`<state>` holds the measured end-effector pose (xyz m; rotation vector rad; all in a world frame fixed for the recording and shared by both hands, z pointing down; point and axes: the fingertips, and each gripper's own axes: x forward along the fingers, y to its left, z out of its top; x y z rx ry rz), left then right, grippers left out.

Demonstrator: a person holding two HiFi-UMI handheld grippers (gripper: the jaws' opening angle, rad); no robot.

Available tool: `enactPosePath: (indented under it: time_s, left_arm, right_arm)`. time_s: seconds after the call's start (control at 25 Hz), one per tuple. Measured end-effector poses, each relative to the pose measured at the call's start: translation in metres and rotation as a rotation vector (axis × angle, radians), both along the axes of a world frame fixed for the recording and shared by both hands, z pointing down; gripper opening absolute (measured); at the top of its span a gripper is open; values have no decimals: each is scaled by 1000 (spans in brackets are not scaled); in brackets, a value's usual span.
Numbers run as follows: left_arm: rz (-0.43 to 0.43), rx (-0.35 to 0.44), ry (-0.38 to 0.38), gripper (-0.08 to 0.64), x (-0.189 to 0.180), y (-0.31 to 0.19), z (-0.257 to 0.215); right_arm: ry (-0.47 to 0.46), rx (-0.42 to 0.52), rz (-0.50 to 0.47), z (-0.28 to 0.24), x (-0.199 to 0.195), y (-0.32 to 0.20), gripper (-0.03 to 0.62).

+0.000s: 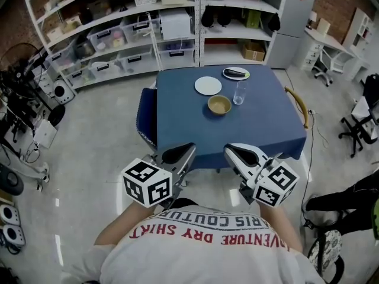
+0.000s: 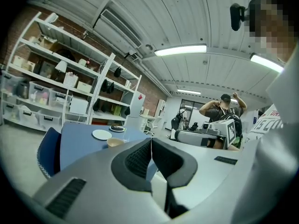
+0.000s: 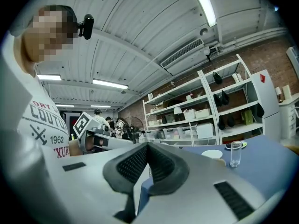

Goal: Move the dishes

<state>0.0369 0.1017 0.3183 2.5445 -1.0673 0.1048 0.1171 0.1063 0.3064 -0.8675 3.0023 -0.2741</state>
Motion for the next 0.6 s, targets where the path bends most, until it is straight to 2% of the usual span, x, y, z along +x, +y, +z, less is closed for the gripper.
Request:
enactPosePath:
  time_s: [0.6]
  left_arm:
    - [20, 1, -36, 29, 13, -6, -6]
  right_arm:
    - [-23, 25, 30, -11, 15, -5, 23]
